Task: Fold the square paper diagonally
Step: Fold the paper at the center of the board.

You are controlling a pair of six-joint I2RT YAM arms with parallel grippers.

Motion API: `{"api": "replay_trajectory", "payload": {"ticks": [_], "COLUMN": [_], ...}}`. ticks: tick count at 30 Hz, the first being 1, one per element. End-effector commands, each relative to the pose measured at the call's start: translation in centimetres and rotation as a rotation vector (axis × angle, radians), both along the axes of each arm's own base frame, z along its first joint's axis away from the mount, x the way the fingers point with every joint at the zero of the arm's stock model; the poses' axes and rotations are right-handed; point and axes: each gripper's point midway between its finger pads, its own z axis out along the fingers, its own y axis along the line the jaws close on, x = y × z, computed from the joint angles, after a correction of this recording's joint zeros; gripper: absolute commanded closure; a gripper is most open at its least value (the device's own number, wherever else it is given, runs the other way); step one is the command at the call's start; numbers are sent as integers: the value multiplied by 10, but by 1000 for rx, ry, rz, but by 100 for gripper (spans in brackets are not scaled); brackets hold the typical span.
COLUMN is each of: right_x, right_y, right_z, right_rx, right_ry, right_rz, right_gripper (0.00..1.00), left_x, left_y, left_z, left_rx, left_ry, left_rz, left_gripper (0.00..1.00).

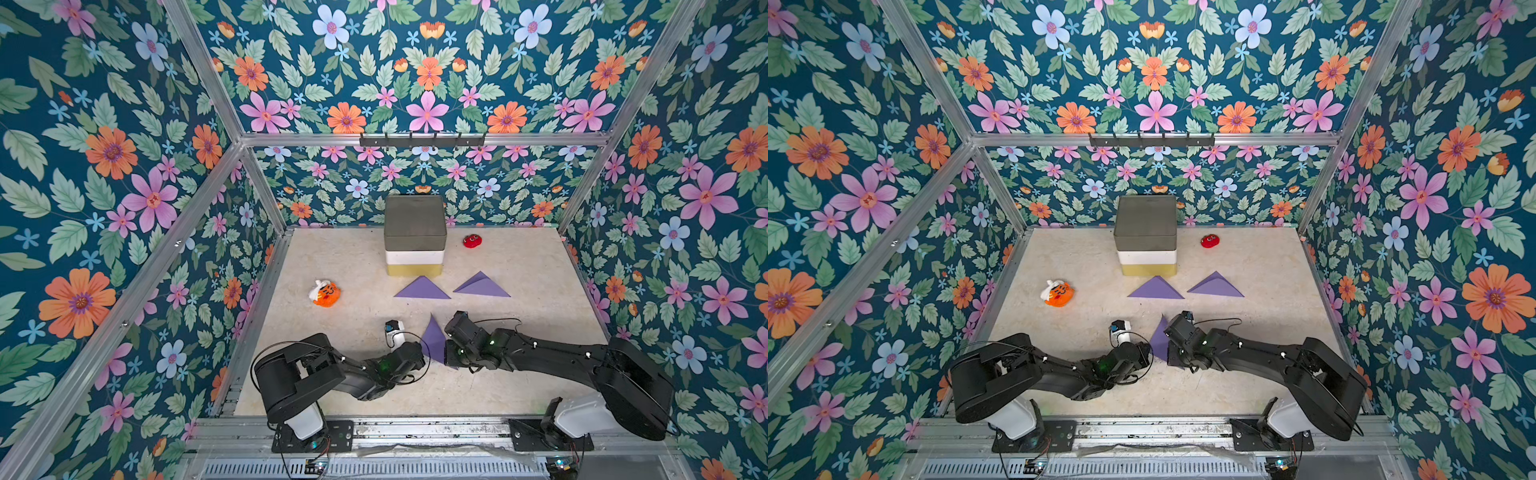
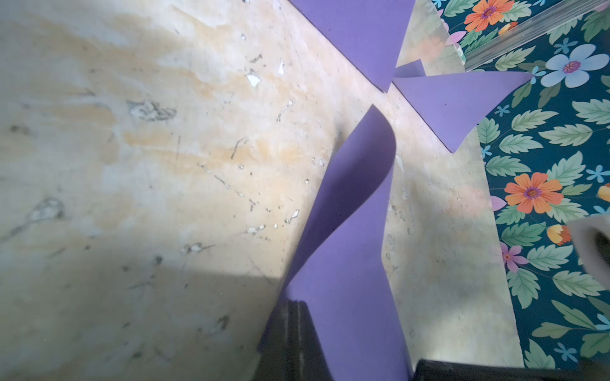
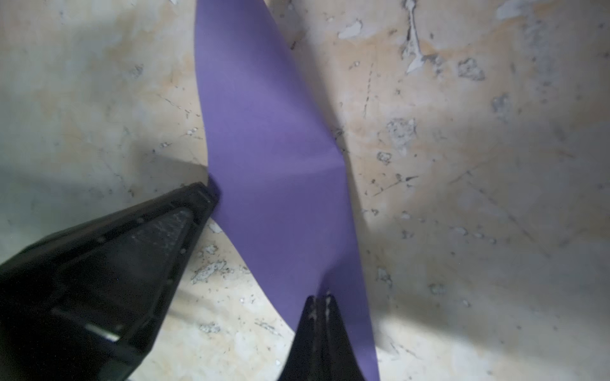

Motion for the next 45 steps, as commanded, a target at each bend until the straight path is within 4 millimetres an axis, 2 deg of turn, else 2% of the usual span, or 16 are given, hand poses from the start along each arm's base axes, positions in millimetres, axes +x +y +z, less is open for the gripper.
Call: {"api": "replay_trajectory", "payload": {"ticks": [1,11,17,22,28,35,39,42,45], "right_x": [-6,-25,-27,-29,-31,-33,-33,-32,-33], "right_y": [-8,-40,-43,-41,-40,-40,-40,-39,-39], "right_z": [-11,-36,-37,-39,-43,-43,-43,-43,-44], "right_rx": [-36,-110,-123,-114,-112,-110,-106,-103,-96], "right_ry": [19,64,67,77,86,87,86,82,83], "right_rz": [16,-9,-10,-3,7,23,30,30,29], "right_gripper": [100,100,100,100,100,100,100,100,100], "left_x": [-49,-48,-46,-38,-18,16,22,18,14], "left_y": [74,77,76,62,32,4,-19,-38,-53], "left_z": [-70,-69,-65,-51,-15,69,112,130,125], "left_rx": [389,398,397,366,302,182,35,-71,-128], "left_ry": [245,241,229,188,101,-79,-134,-150,-125], "left_rz": [-45,-36,-38,-57,-72,-87,-179,-248,-300], "left_gripper": [100,100,100,100,100,100,100,100,100]}}
